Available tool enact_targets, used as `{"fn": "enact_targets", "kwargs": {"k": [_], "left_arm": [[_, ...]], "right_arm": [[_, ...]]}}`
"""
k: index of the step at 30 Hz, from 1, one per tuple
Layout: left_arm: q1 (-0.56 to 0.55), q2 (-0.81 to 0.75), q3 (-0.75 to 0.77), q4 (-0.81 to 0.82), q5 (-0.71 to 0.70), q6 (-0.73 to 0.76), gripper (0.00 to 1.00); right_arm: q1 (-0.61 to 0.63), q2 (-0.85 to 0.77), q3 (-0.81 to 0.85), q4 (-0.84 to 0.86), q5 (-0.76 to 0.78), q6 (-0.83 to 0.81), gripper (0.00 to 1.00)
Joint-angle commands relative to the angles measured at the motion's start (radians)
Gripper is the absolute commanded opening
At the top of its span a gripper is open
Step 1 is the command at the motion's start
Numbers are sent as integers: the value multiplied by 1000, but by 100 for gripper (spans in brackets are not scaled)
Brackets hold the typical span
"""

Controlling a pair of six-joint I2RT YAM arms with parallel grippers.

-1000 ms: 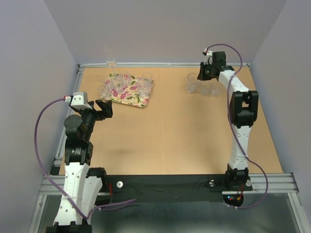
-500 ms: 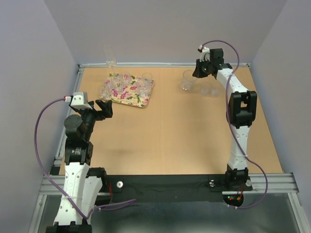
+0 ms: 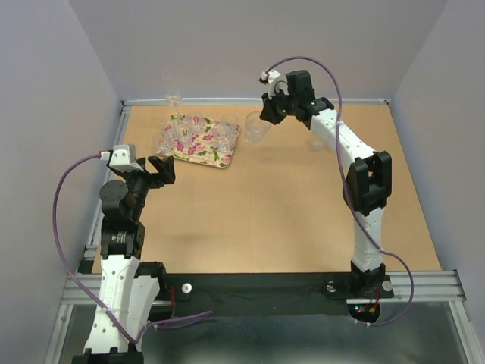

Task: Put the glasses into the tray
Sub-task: Place the glass into the tray

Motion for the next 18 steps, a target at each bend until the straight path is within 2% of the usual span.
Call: {"fn": "enact_targets", "kwargs": {"k": [1,11,18], "left_arm": [[-3,-19,10,38,-11,14,99],[-3,-101,5,37,-103,19,99],[-3,-167,-2,37,-177,19,99]], "right_arm": [[87,-78,-21,33,16,-103,1],[271,-45,52,7,77,-158,0],[389,44,129,-3,240,-241,0]]}}
